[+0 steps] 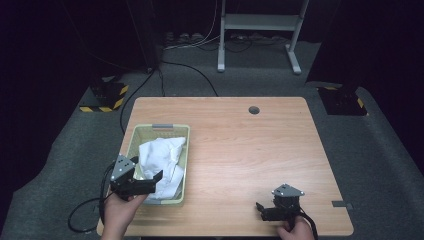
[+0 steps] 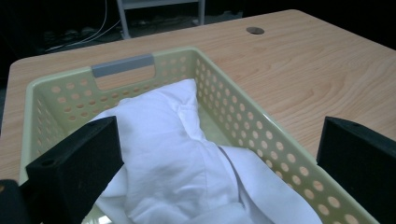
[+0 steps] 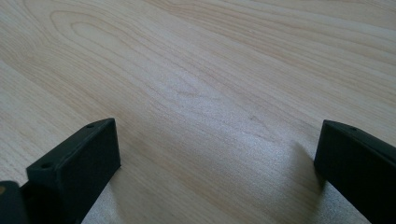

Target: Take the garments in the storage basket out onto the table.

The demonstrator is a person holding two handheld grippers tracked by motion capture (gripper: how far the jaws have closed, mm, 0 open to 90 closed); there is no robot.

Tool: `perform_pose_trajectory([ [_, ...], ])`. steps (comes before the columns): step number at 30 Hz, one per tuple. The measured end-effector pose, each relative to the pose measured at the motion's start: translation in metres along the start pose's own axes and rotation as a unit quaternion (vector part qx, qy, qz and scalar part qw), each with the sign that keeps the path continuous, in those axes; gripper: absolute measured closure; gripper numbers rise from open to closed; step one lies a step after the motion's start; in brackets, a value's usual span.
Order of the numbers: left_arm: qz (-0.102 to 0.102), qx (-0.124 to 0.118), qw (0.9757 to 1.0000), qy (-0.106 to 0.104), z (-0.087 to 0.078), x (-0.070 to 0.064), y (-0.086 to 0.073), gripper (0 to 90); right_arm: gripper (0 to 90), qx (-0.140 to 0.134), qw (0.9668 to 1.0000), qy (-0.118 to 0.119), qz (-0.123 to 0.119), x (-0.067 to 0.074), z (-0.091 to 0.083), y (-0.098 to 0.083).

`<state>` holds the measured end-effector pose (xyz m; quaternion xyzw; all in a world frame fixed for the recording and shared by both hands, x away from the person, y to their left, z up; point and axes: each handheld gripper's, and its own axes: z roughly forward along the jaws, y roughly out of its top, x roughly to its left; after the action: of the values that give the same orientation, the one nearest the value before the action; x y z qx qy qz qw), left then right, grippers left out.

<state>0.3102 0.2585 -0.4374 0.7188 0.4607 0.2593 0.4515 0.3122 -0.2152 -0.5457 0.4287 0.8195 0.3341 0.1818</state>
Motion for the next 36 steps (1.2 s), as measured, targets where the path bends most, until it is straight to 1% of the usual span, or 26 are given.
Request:
perform_pose_trajectory([
  [3,0.002,0.005,1.0000,0.003,0.004,0.001,0.003,0.4,0.0,0.000,1.0000,0.000,0.000,0.000,0.000,0.000],
  [6,-0.003,0.011,0.9999,0.005,0.011,0.005,0.007,0.5,0.0,0.000,1.0000,0.000,0.000,0.000,0.000,0.000],
  [10,0.001,0.024,0.9997,0.008,0.020,0.008,0.011,0.6,0.0,0.000,1.0000,0.000,0.000,0.000,0.000,0.000],
  [11,0.001,0.024,0.9997,0.008,0.020,0.008,0.011,0.4,0.0,0.000,1.0000,0.000,0.000,0.000,0.000,0.000],
  [12,0.003,0.028,0.9995,0.015,0.022,0.009,0.013,0.4,0.0,0.000,1.0000,0.000,0.000,0.000,0.000,0.000],
  [13,0.002,0.029,0.9994,0.017,0.024,0.011,0.014,0.4,0.0,0.000,1.0000,0.000,0.000,0.000,0.000,0.000],
  [15,-0.001,0.031,0.9994,0.017,0.027,0.012,0.015,0.4,0.0,0.000,1.0000,0.000,0.000,0.000,0.000,0.000],
  [19,0.002,0.041,0.9990,0.015,0.032,0.014,0.018,0.6,0.0,0.000,1.0000,0.000,0.000,0.000,0.000,0.000],
  [23,-0.005,0.048,0.9988,0.008,0.037,0.019,0.019,0.8,0.0,0.000,1.0000,0.000,0.000,0.000,0.000,0.000],
  [25,-0.006,0.057,0.9983,0.008,0.041,0.021,0.019,0.8,0.0,0.000,1.0000,0.000,0.000,0.000,0.000,0.000],
  [29,-0.006,0.065,0.9978,0.008,0.046,0.022,0.019,0.8,0.0,0.000,1.0000,0.000,0.000,0.000,0.000,0.000],
  [32,-0.005,0.079,0.9968,0.013,0.053,0.025,0.018,0.8,0.0,0.000,1.0000,0.000,0.000,0.000,0.000,0.000],
  [36,-0.005,0.090,0.9958,0.013,0.059,0.026,0.016,0.8,0.0,0.000,1.0000,0.000,0.000,0.000,0.000,0.000],
])
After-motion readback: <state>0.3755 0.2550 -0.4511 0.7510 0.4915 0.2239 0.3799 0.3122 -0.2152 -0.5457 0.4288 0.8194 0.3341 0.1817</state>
